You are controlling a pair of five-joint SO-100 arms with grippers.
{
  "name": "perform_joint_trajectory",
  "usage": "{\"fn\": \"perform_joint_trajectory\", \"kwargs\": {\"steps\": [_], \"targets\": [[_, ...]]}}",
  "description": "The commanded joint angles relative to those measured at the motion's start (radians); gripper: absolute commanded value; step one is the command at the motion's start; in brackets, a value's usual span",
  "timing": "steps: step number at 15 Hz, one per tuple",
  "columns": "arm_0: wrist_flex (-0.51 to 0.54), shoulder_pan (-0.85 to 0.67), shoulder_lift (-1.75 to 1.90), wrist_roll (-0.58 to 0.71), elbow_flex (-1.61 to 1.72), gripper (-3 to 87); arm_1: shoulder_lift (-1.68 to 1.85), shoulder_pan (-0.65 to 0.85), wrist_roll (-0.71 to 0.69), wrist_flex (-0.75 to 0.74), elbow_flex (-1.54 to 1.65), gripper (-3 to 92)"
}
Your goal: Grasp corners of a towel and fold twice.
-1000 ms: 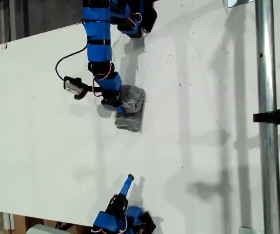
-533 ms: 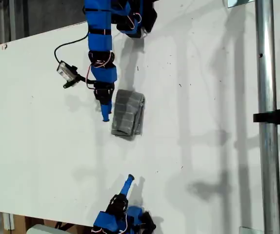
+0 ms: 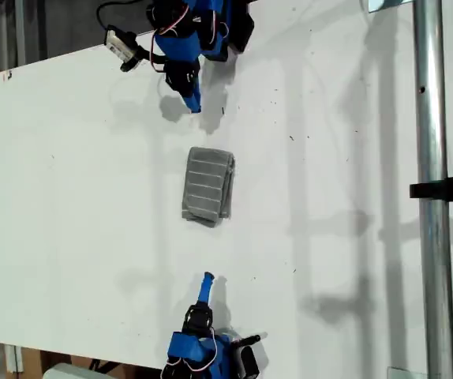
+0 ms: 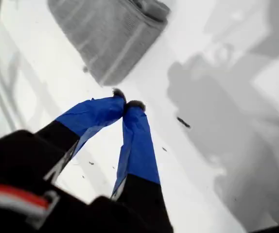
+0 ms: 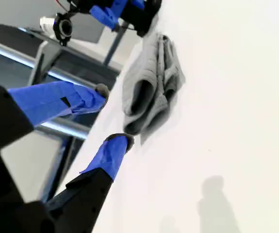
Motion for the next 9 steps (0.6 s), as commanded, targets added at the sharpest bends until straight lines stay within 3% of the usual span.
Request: {"fn": "perform_joint_trajectory", "kwargs": {"steps": [1, 2, 3, 5, 9], "targets": [[0.023, -0.014, 0.034, -0.193, 0.095, 13.8, 0.081, -0.06, 0.089, 0.051, 0.103, -0.2], [0.225, -0.048, 0.037, -0.368, 0.092, 13.8, 0.066, -0.097, 0.169, 0.12, 0.101, -0.2], [0.241, -0.067, 0.017, -0.216, 0.091, 12.9, 0.067, -0.097, 0.17, 0.12, 0.103, 6.2], [0.259, 0.074, 0.034, 0.018, 0.08, 12.1, 0.069, -0.086, 0.089, 0.137, 0.1, 10.0], [0.253, 0.175, 0.035, 0.057, 0.084, 12.1, 0.069, -0.084, 0.067, 0.137, 0.098, 10.0]]}}
